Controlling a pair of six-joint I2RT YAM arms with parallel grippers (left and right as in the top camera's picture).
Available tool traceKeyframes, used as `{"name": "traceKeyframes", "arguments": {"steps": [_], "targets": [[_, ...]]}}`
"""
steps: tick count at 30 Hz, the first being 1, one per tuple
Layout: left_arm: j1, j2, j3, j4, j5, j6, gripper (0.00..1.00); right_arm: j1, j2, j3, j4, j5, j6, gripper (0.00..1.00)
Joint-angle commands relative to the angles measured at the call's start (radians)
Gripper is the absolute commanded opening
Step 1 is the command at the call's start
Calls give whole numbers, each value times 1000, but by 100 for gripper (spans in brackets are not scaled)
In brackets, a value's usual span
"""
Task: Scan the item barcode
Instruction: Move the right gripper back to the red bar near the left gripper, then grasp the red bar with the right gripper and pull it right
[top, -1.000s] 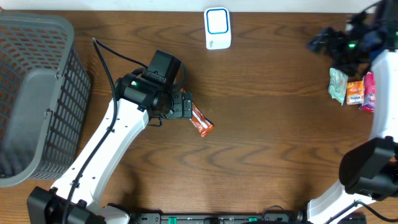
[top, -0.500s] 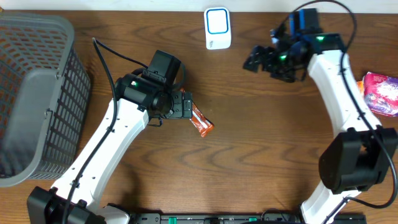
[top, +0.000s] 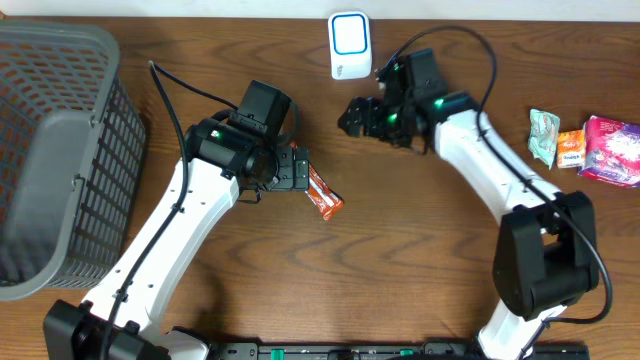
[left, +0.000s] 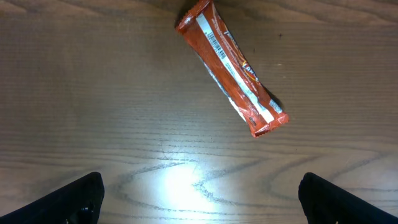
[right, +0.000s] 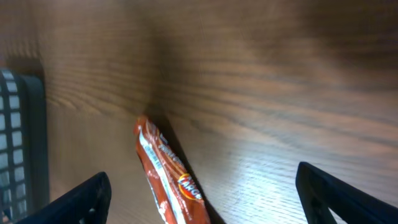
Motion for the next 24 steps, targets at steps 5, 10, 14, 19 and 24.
{"name": "traceKeyframes", "arguments": {"steps": [5,10,14,19,24], "targets": [[0,6,0,-3,-9,13,100,117,15,-92,183,9,105,84],[0,6,0,-3,-9,13,100,174,56,-92,200,58,161,81],[0,6,0,-3,-9,13,100,188,94,-92,221,47,183,79],[0,6,0,-3,-9,13,100,190,129,-92,230,-38,187,75],[0,6,0,-3,-9,13,100,205,156,-93,217,-127,186,71]]}}
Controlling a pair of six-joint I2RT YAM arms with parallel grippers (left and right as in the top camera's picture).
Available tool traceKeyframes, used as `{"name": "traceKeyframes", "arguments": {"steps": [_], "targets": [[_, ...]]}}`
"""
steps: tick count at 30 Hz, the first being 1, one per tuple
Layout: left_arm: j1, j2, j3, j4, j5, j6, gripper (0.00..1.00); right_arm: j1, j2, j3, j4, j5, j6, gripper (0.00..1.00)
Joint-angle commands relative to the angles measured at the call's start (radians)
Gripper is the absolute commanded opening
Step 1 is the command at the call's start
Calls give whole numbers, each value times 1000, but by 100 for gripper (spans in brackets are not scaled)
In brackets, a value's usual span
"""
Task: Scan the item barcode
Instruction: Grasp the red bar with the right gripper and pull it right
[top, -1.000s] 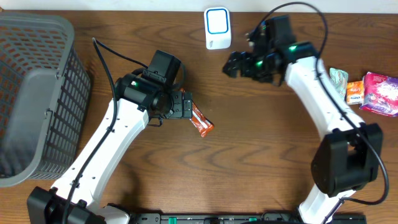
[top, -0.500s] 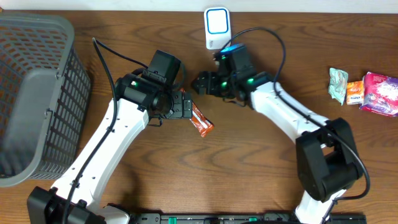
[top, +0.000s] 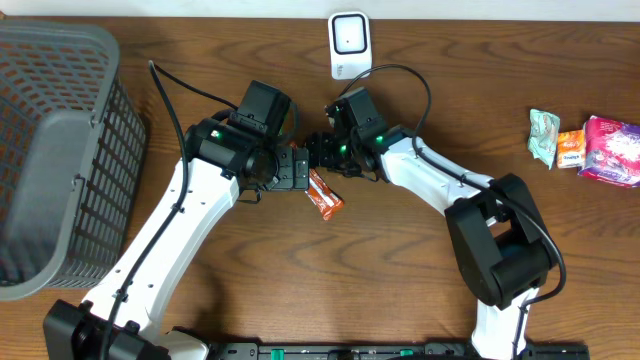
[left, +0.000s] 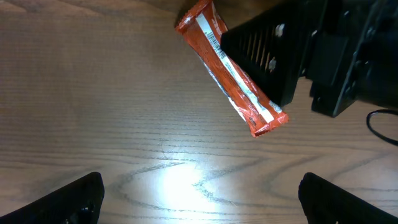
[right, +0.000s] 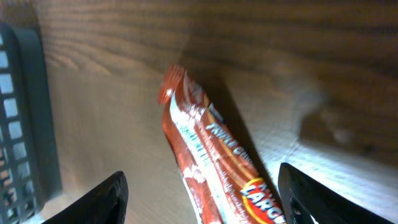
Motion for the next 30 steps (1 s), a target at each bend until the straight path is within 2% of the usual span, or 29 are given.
{"name": "traceKeyframes", "arguments": {"steps": [1,5,9,15,17,19,23,28,30], "targets": [[0,6,0,-3,-9,13,100,18,36,-5,-20,-82,13,70],[0,6,0,-3,-9,13,100,22,44,-5,-50,-60,11,64],[0,6,0,-3,-9,13,100,22,44,-5,-66,-60,9,63],[0,6,0,-3,-9,13,100,42,51,-5,-150,47,10,60],[0,6,0,-3,-9,13,100,50,54,-5,-151,70,10,56],[0,6,0,-3,-9,13,100,58,54,-5,-161,108,10,47],[0,6,0,-3,-9,13,100,66,54,-5,-192,177,37,37],[0,6,0,-3,-9,13,100,66,54,-5,-201,194,44,1],[0,6,0,-3,-9,13,100,66,54,-5,-204,194,44,2]]}}
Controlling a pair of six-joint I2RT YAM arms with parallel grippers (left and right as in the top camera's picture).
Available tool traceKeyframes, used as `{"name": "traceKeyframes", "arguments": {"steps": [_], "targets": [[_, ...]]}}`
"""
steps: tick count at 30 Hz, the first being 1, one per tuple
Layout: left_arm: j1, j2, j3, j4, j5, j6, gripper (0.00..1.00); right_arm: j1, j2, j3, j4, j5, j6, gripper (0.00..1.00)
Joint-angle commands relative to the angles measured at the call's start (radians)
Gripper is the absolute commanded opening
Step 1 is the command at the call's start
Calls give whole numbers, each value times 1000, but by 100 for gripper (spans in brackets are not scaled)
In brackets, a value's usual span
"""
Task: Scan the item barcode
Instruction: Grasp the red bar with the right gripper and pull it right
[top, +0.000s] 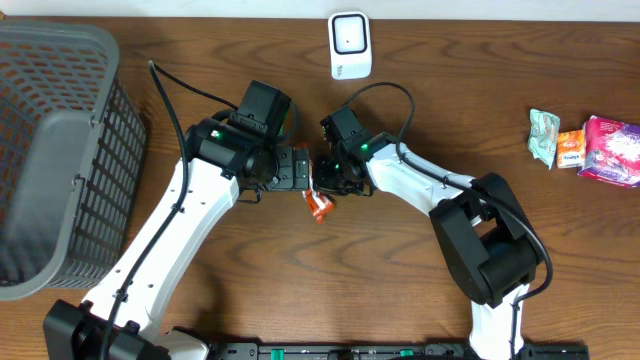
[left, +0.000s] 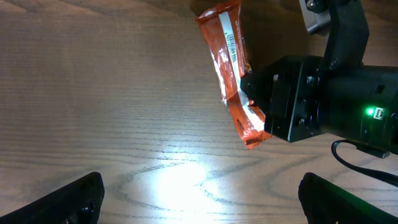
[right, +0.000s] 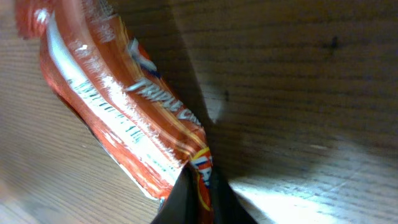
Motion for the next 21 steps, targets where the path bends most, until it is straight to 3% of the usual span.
{"name": "traceKeyframes", "arguments": {"steps": [1,11,21], "targets": [[0,6,0,-3,-9,13,100,8,16,-10,-18,65,10,1],[0,6,0,-3,-9,13,100,-102,-43,-6,-128,90,29,1],[0,6,0,-3,-9,13,100,-190,-193,-6,-326,259,-95,1]]}}
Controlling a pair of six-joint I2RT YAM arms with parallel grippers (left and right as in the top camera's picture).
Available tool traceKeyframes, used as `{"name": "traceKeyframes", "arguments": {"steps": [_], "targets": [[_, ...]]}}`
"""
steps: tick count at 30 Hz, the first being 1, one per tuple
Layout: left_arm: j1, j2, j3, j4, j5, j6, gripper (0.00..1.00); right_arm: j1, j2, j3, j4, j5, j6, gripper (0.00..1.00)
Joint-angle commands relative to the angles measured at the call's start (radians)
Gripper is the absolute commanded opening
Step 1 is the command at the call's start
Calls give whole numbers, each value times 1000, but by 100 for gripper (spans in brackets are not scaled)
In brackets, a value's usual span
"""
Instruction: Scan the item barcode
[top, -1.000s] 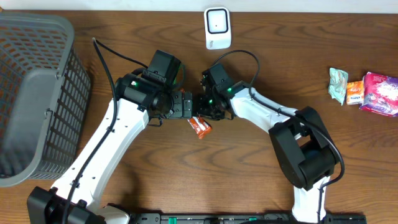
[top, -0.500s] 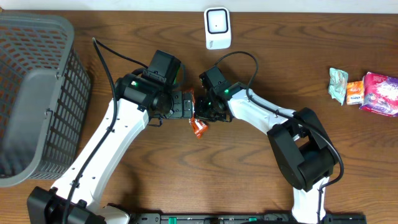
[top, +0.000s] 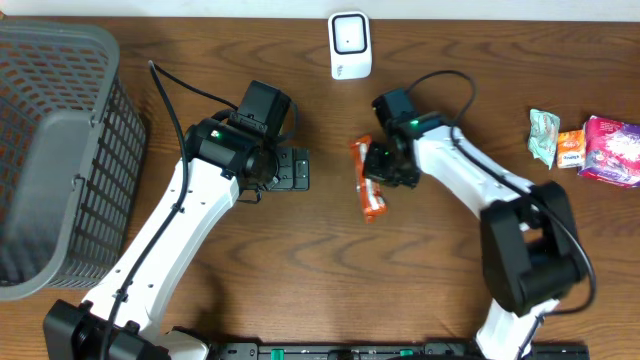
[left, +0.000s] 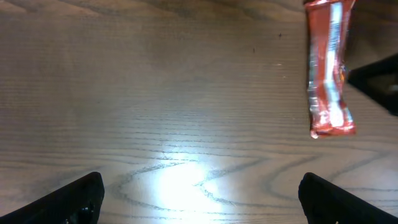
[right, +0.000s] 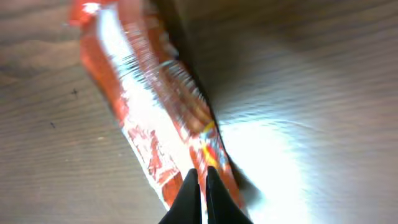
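Note:
The orange snack bar (top: 369, 182) hangs above the table's middle, with my right gripper (top: 385, 168) shut on its wrapper. In the right wrist view the two dark fingertips (right: 200, 198) pinch the bar (right: 149, 106) near one end. The left wrist view has the bar (left: 328, 68) at the upper right, its white seam with the barcode strip facing up. My left gripper (top: 292, 169) stands open over bare wood, its fingertips (left: 74, 200) at the lower corners of its view. The white scanner (top: 349, 44) stands at the table's back edge.
A grey mesh basket (top: 55, 150) fills the left side. Several small packets, green (top: 543, 135), orange (top: 571, 148) and pink (top: 612, 147), lie at the right edge. Black cables loop over both arms.
My right gripper has moved to the right with the snack bar, away from the left gripper. The bar now hangs nearly upright in the overhead view. The left arm has not moved.
First the bar lay on the table by my open left gripper, with the right gripper back near the scanner. Then the right gripper was open over the bar, then shut on it. Now it holds the bar further right.

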Motion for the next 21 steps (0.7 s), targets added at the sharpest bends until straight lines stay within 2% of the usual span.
{"name": "traceKeyframes", "arguments": {"steps": [1,3,5,8,10,12,16,21], "targets": [[0,6,0,-3,-9,13,100,1,-61,-7,-18,82,-84,2],[0,6,0,-3,-9,13,100,1,-63,-7,-14,83,-108,22],[0,6,0,-3,-9,13,100,-2,-61,-7,-13,86,-110,31],[0,6,0,-3,-9,13,100,-7,-61,-7,-13,85,-110,52],[0,6,0,-3,-9,13,100,-10,-59,-7,-10,85,-110,60],[0,6,0,-3,-9,13,100,-10,-56,-8,-9,77,-110,77],[0,6,0,-3,-9,13,100,-1,-56,-12,3,74,-106,93],[0,6,0,-3,-9,13,100,15,-53,-13,69,74,-105,97]]}}
